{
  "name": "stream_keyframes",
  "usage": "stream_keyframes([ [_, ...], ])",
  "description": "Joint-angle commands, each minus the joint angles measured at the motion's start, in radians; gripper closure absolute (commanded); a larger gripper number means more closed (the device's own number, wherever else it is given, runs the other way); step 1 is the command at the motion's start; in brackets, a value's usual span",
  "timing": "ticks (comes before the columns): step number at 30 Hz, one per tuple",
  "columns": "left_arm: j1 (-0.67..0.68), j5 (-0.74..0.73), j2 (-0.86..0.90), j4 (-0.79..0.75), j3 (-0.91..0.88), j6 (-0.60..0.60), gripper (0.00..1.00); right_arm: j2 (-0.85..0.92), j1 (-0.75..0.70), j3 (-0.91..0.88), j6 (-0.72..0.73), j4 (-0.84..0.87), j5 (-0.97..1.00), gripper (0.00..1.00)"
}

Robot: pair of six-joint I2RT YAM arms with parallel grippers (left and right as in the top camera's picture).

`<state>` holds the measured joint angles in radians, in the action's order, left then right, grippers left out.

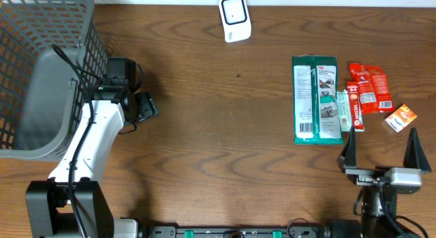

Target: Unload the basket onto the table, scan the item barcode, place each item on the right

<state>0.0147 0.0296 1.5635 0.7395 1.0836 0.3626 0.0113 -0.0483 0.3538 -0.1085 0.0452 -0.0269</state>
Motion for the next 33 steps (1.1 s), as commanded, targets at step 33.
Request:
stream_keyframes([
  [33, -0.005, 0.005, 0.005, 0.004, 0.006, -0.002, 0.16, -0.006, 0.011, -0.349, 0.219, -0.119, 0.002, 0.01],
])
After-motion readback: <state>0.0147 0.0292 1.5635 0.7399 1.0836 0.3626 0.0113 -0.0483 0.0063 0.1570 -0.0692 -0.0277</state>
